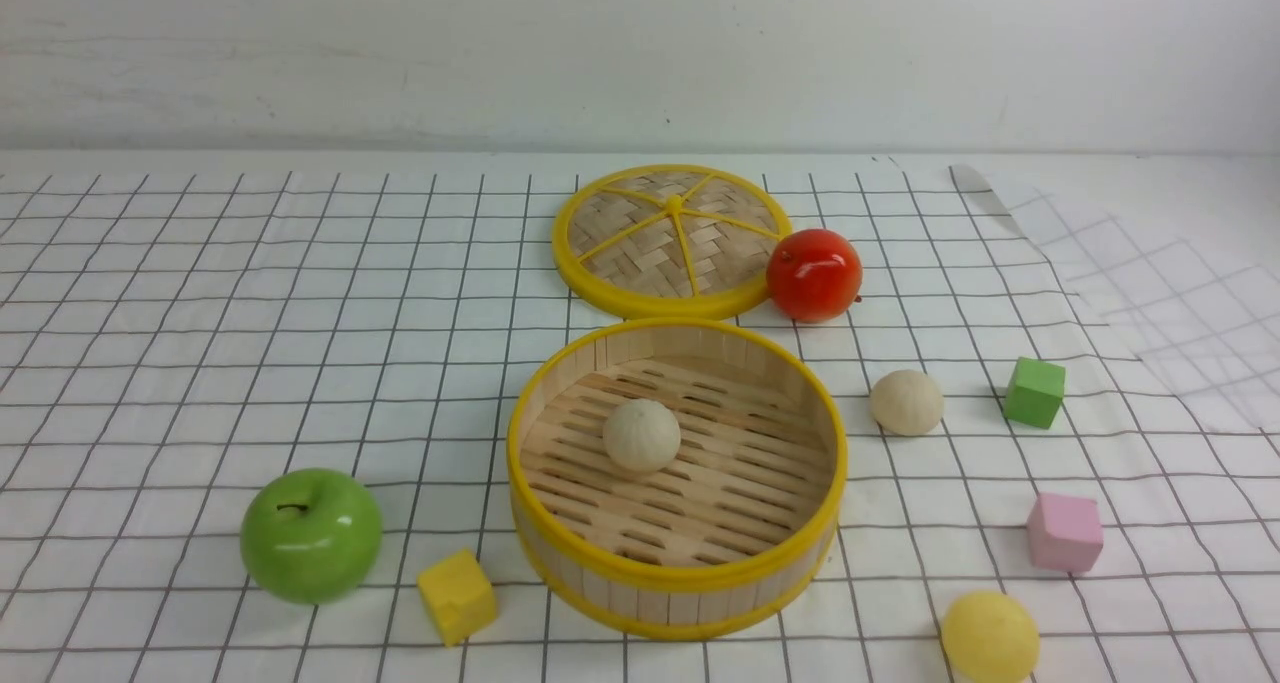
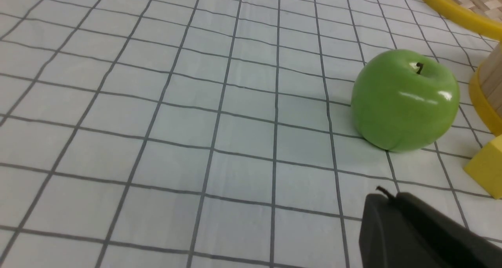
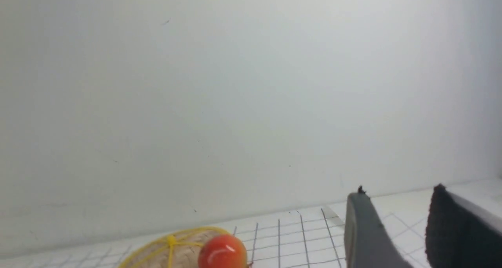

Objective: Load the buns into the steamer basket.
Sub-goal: Use the right arm to grab a steamed stuffed bun

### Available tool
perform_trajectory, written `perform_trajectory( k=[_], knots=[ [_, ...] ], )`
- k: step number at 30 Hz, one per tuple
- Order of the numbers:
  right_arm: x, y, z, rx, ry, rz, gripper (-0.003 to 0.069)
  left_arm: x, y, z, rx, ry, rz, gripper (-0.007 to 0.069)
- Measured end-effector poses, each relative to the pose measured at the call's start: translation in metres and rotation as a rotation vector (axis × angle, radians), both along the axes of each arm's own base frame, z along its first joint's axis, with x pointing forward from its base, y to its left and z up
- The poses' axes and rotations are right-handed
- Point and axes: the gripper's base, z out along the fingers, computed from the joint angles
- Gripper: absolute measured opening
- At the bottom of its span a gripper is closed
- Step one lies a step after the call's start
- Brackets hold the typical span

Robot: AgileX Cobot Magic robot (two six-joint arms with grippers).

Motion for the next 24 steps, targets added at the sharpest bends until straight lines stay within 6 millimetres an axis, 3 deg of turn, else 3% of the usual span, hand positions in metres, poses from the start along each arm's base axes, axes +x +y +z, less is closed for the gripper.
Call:
perform_trajectory(
  k=[3,7,8,10,12,18,20,24],
  knots=[
    [-0.005,0.000,0.022,0.078,-0.008,0.019,0.0239,0.000,0.000,0.000,0.000,0.000,0.000,0.0016],
    [-0.011,-0.001,0.069,0.190,0.050,0.038,0.0239,0.000,0.000,0.000,0.000,0.000,0.000,0.0016],
    [-0.010,-0.001,0.071,0.197,0.063,0.039,0.0239,0.000,0.000,0.000,0.000,0.000,0.000,0.0016],
    [-0.005,-0.002,0.099,0.222,0.147,0.031,0.0239,0.000,0.000,0.000,0.000,0.000,0.000,0.0016],
    [0.007,-0.003,0.112,0.205,0.257,0.006,0.0239,0.000,0.000,0.000,0.000,0.000,0.000,0.0016],
    [0.042,-0.006,0.102,0.055,0.501,-0.055,0.0239,0.000,0.000,0.000,0.000,0.000,0.000,0.0016],
    [0.061,-0.005,0.087,0.067,0.626,-0.046,0.0239,0.000,0.000,0.000,0.000,0.000,0.000,0.0016],
    [0.078,-0.002,0.067,0.091,0.802,-0.021,0.0239,0.000,0.000,0.000,0.000,0.000,0.000,0.0016]
  ],
)
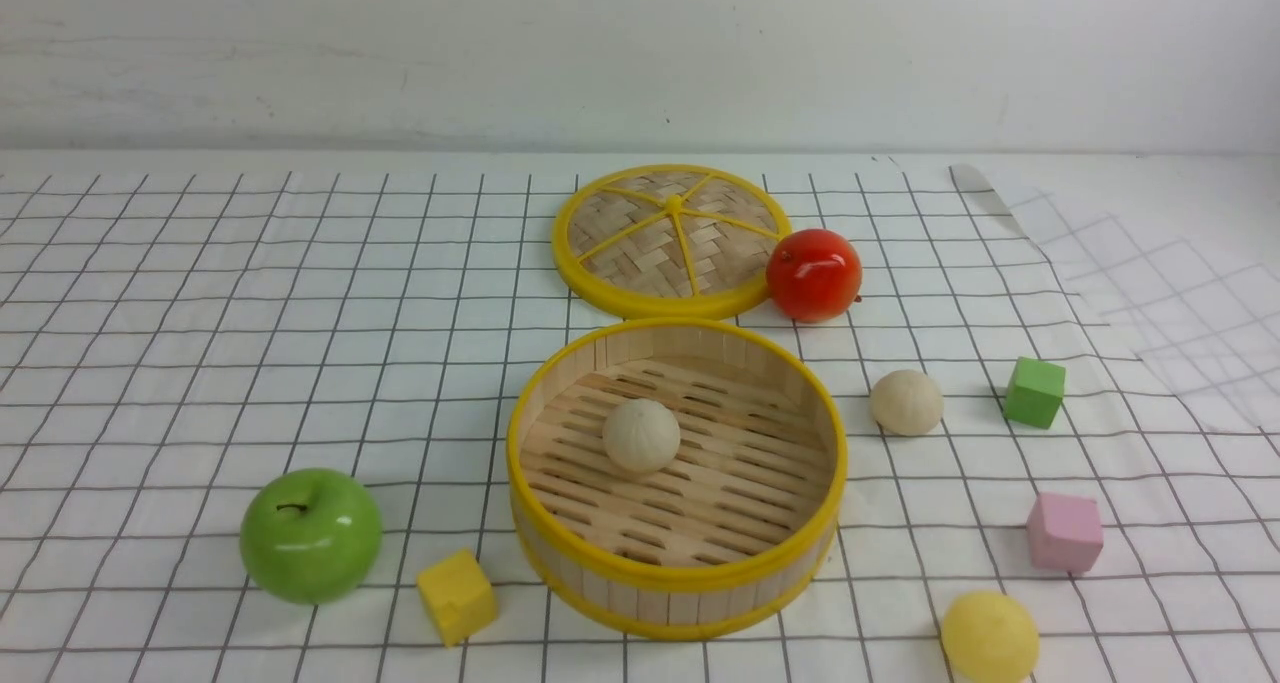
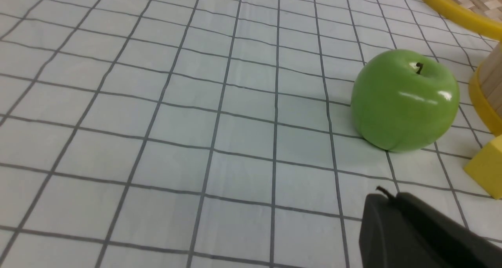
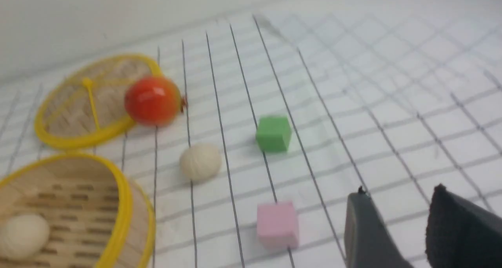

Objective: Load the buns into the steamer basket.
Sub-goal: Use the right arm to grab a steamed stuffed bun

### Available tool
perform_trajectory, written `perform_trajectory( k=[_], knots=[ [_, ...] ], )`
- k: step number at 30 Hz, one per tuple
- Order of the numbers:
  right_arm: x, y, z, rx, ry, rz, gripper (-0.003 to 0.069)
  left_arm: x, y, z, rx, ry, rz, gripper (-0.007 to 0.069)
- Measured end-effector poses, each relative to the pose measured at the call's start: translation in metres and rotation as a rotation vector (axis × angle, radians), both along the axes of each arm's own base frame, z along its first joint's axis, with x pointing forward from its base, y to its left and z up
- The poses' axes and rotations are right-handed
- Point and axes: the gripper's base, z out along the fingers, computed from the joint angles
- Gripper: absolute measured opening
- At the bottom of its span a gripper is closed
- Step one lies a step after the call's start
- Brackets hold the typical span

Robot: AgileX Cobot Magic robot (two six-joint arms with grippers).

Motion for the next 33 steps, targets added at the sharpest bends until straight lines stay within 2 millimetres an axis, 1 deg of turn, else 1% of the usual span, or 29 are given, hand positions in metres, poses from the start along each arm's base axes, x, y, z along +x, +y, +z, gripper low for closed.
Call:
perform_trajectory(
  k=[1,3,5,6,7,11,12,13,16,18,20,21,22,26,33],
  knots=[
    [0.010,0.003,-0.012,0.006,0.111,0.031,0.0239,0.000,0.000,0.000,0.000,0.000,0.000,0.0016],
    [0.019,0.008,-0.026,0.023,0.251,0.100,0.0239,0.000,0.000,0.000,0.000,0.000,0.000,0.0016],
    [0.027,0.014,-0.034,0.043,0.348,0.165,0.0239,0.000,0.000,0.000,0.000,0.000,0.000,0.0016],
    [0.029,0.014,-0.036,0.033,0.367,0.184,0.0239,0.000,0.000,0.000,0.000,0.000,0.000,0.0016],
    [0.038,0.020,-0.042,0.046,0.431,0.263,0.0239,0.000,0.000,0.000,0.000,0.000,0.000,0.0016],
    [0.061,0.037,-0.046,0.084,0.456,0.428,0.0239,0.000,0.000,0.000,0.000,0.000,0.000,0.0016],
    [0.061,0.038,-0.045,0.090,0.452,0.427,0.0239,0.000,0.000,0.000,0.000,0.000,0.000,0.0016],
    [0.071,0.047,-0.045,0.092,0.451,0.484,0.0239,0.000,0.000,0.000,0.000,0.000,0.000,0.0016],
    [0.085,0.062,-0.048,0.070,0.463,0.555,0.0239,0.000,0.000,0.000,0.000,0.000,0.000,0.0016],
    [0.089,0.067,-0.049,0.061,0.472,0.574,0.0239,0.000,0.000,0.000,0.000,0.000,0.000,0.0016],
    [0.098,0.076,-0.056,0.042,0.510,0.598,0.0239,0.000,0.000,0.000,0.000,0.000,0.000,0.0016],
    [0.099,0.077,-0.058,0.037,0.518,0.596,0.0239,0.000,0.000,0.000,0.000,0.000,0.000,0.0016],
    [0.104,0.079,-0.066,0.037,0.553,0.578,0.0239,0.000,0.000,0.000,0.000,0.000,0.000,0.0016],
    [0.116,0.079,-0.086,0.032,0.613,0.523,0.0239,0.000,0.000,0.000,0.000,0.000,0.000,0.0016],
    [0.130,0.079,-0.107,0.029,0.627,0.474,0.0239,0.000,0.000,0.000,0.000,0.000,0.000,0.0016]
  ],
)
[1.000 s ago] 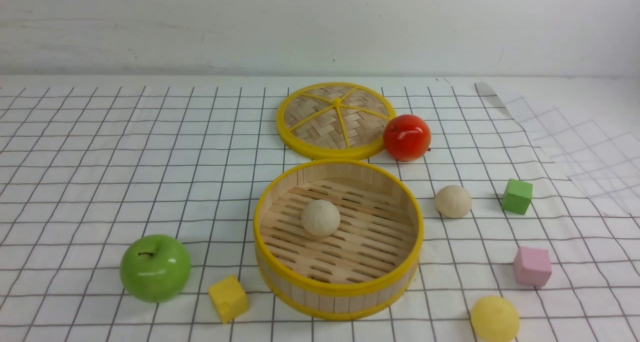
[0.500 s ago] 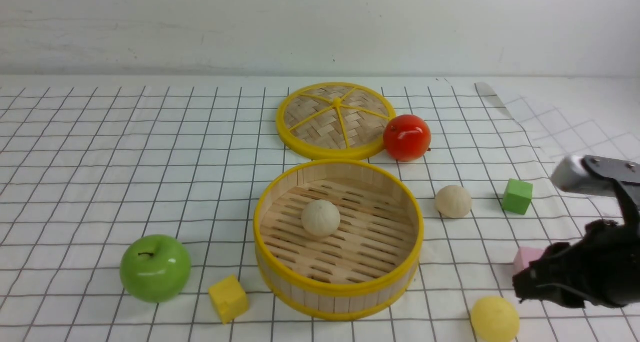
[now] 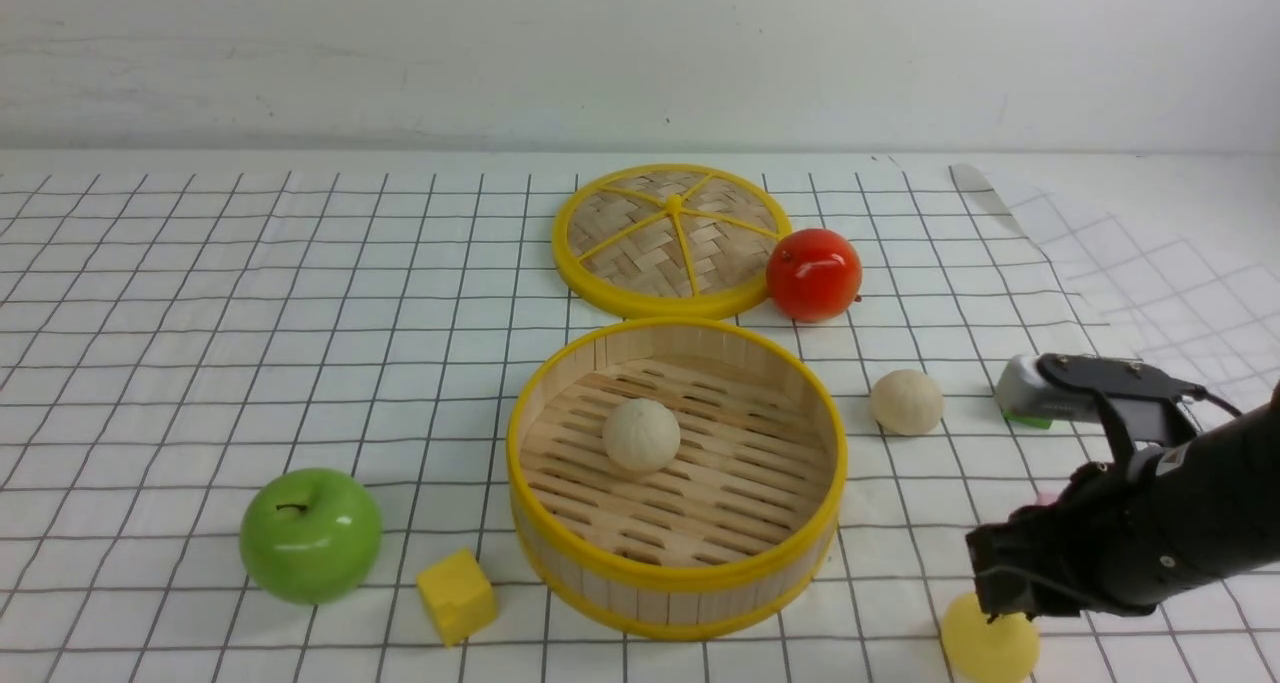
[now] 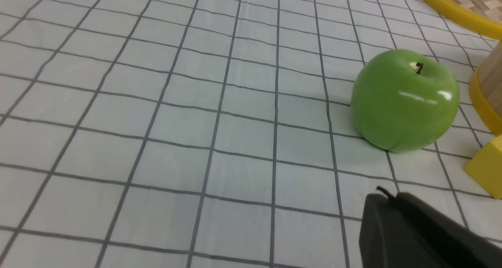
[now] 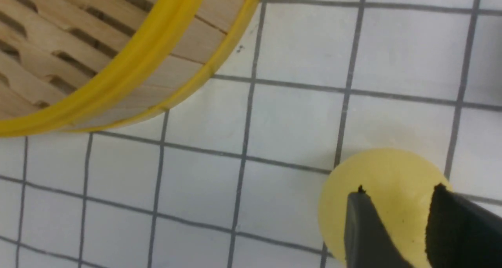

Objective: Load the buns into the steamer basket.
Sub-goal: Use the right arm to grab a steamed stuffed bun

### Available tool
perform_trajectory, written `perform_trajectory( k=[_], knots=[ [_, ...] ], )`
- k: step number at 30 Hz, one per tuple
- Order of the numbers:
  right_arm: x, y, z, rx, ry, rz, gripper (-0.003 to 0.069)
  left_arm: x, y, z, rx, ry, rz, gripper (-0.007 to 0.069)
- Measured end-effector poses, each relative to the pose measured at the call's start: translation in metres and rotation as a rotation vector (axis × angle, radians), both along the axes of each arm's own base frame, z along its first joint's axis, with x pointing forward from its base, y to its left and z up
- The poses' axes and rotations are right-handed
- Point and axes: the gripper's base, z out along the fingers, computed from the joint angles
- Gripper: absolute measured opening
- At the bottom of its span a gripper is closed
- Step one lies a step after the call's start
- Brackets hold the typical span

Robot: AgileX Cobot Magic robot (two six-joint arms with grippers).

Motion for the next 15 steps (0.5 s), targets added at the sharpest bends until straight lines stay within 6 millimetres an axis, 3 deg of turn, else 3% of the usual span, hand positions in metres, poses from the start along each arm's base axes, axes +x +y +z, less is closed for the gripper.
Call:
perform_trajectory(
  k=[10,14,15],
  knots=[
    [0.007,0.001,-0.015,-0.013,0.033,-0.009,0.0231,0.000,0.000,0.000,0.000,0.000,0.000,0.0020],
    [0.007,0.001,-0.015,-0.013,0.033,-0.009,0.0142,0.000,0.000,0.000,0.000,0.000,0.000,0.0025],
    [0.007,0.001,-0.015,-0.013,0.033,-0.009,0.0076,0.000,0.000,0.000,0.000,0.000,0.000,0.0028]
  ],
)
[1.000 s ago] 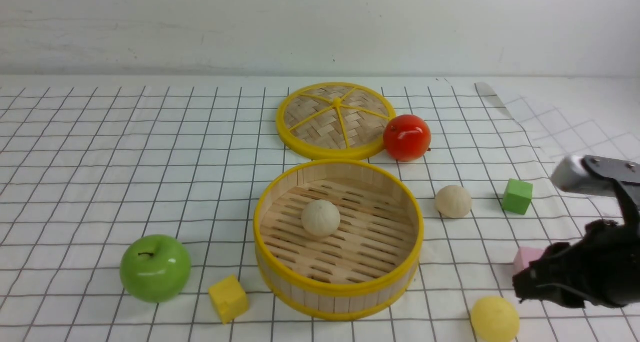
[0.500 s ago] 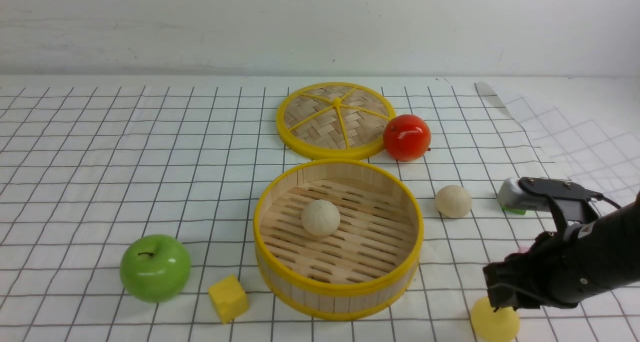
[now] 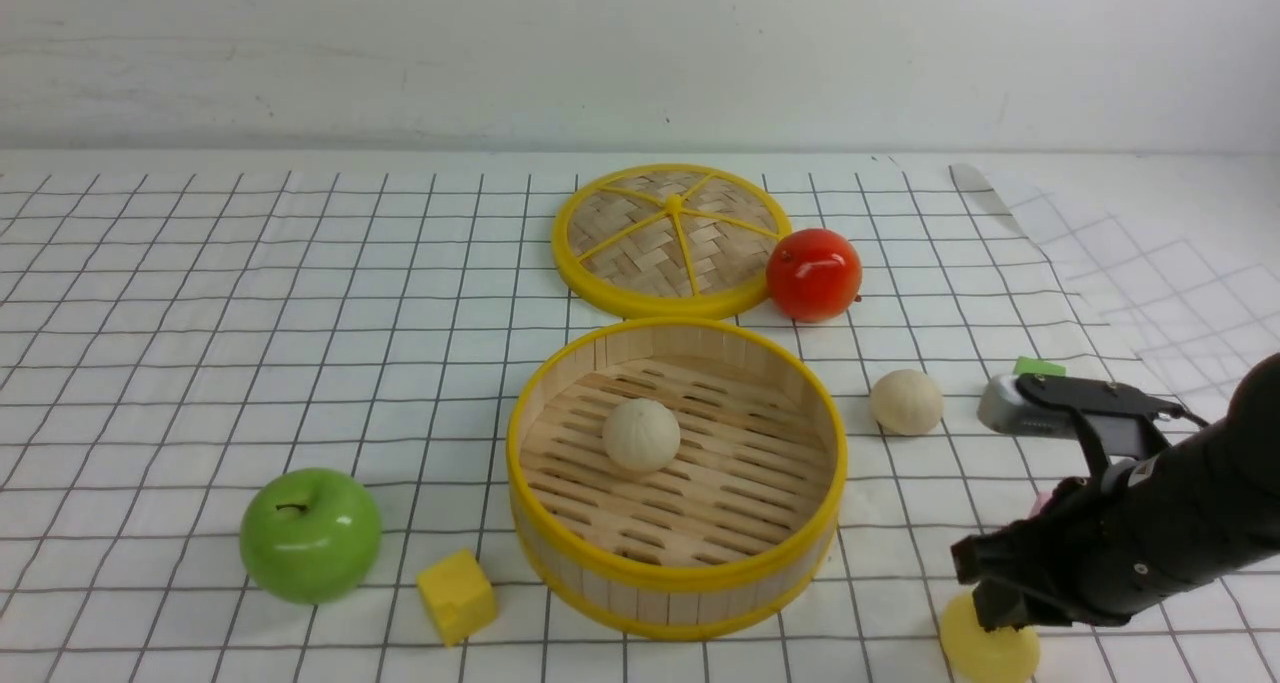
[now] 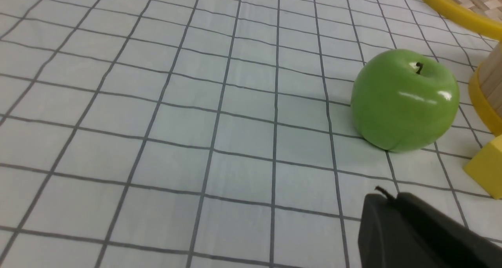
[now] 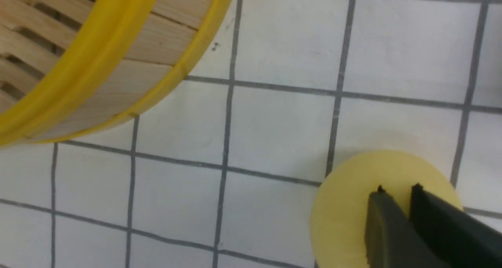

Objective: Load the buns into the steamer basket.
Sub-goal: Use the right arm to grab a steamed stuffed bun, then use the right arm to put the steamed stuffed bun into the steamer

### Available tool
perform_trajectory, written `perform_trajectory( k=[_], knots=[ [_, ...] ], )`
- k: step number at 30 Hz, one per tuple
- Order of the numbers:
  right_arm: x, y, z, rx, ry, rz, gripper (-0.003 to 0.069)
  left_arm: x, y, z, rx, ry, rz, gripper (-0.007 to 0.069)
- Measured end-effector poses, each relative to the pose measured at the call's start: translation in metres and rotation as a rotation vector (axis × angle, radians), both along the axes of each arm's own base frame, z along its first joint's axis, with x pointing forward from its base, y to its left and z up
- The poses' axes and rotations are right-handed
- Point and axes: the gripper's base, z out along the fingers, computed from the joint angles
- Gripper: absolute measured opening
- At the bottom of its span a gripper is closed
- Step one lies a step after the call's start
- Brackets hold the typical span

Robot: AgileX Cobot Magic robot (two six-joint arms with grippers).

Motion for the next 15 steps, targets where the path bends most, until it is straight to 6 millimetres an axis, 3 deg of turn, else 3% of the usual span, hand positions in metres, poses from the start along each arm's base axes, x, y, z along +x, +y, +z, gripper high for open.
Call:
perform_trajectory(
  k=[3,9,12,13,15],
  knots=[
    [0.000,0.000,0.001,0.001,0.000,0.001,0.0006,0.000,0.000,0.000,0.000,0.000,0.000,0.0029],
    [0.007,0.006,0.018,0.035,0.026,0.040,-0.0010,0.000,0.000,0.000,0.000,0.000,0.000,0.0029],
    [0.021,0.020,0.052,0.086,0.001,0.100,-0.0010,0.000,0.000,0.000,0.000,0.000,0.000,0.0029],
    [0.022,0.022,0.054,0.088,0.003,0.108,-0.0010,0.000,0.000,0.000,0.000,0.000,0.000,0.0029],
    [0.028,0.040,0.079,0.110,-0.053,0.173,-0.0010,0.000,0.000,0.000,0.000,0.000,0.000,0.0030]
  ],
)
